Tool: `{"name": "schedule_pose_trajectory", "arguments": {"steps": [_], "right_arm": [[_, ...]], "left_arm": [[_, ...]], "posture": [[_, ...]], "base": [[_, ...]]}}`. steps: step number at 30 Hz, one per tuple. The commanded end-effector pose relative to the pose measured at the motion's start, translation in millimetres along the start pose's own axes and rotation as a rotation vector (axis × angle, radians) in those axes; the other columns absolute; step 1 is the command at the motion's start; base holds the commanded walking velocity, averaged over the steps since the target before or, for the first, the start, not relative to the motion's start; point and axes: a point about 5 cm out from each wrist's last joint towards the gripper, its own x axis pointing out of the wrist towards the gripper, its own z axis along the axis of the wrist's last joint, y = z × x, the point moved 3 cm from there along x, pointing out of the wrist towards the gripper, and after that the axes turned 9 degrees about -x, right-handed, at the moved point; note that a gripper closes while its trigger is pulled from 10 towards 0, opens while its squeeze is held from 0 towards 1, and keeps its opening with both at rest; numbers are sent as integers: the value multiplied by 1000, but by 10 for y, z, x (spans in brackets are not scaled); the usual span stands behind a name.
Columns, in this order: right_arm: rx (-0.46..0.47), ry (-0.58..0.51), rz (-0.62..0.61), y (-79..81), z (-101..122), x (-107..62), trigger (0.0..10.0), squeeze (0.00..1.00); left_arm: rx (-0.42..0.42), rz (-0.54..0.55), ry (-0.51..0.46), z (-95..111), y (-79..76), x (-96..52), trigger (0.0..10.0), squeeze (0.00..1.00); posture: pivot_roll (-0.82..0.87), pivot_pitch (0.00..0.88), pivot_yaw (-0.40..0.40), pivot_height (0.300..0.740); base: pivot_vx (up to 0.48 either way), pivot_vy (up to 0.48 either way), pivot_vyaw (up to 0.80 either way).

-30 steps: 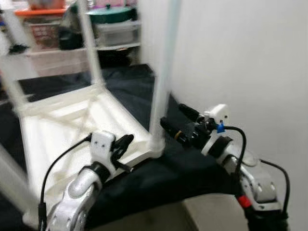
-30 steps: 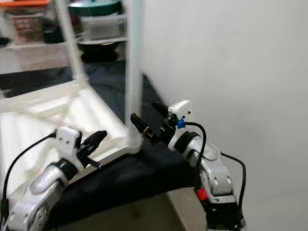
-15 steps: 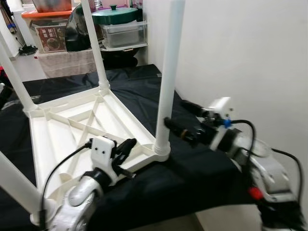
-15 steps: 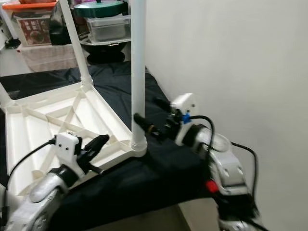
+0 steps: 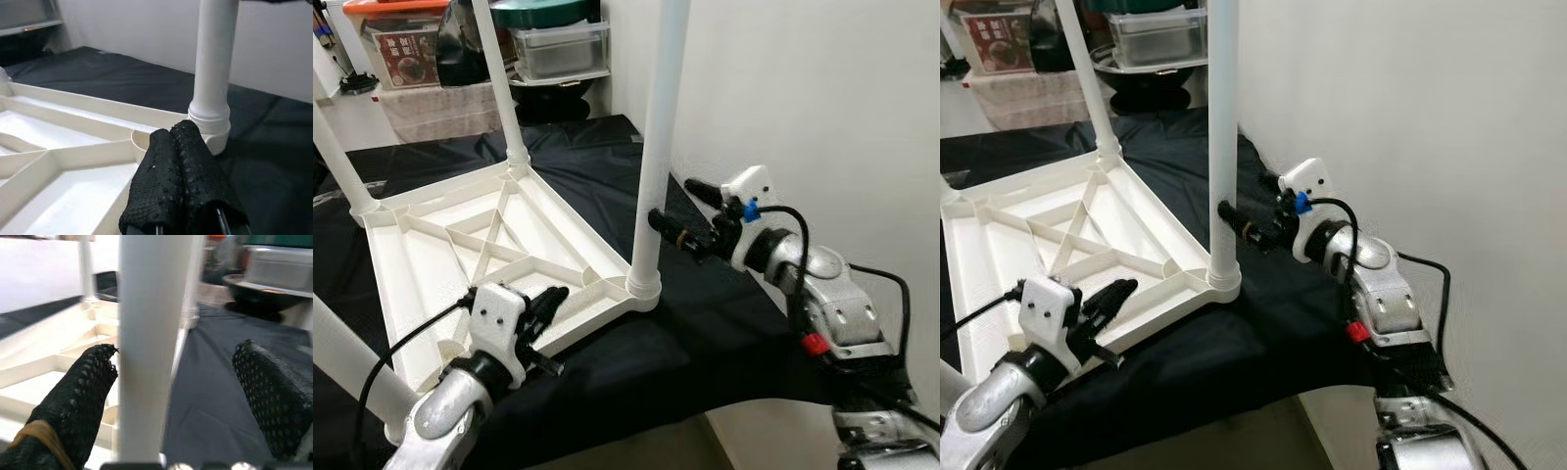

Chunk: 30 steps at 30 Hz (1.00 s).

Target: Building children table

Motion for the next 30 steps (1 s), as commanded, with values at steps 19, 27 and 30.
{"name": "schedule_pose_trajectory", "arguments": {"steps": [19,27,30], "right_arm": [[51,-54,62,19,4,259,10000,0],[13,-23,290,-57,146,-21,0,0],[6,7,325,22,108,-54,0,0]], "left_arm": [[10,-98,71,-93,-249,-65,10000,0],[-11,-46,-7,-72,-270,-217,10000,0],[-16,-30,-28,-51,-261,-216,10000,0]], "posture": [[-6,141,-21,740],[-21,154,-45,740],[-25,153,-57,740]], "base": [[0,0,0],[0,0,0],[0,0,0]]}}
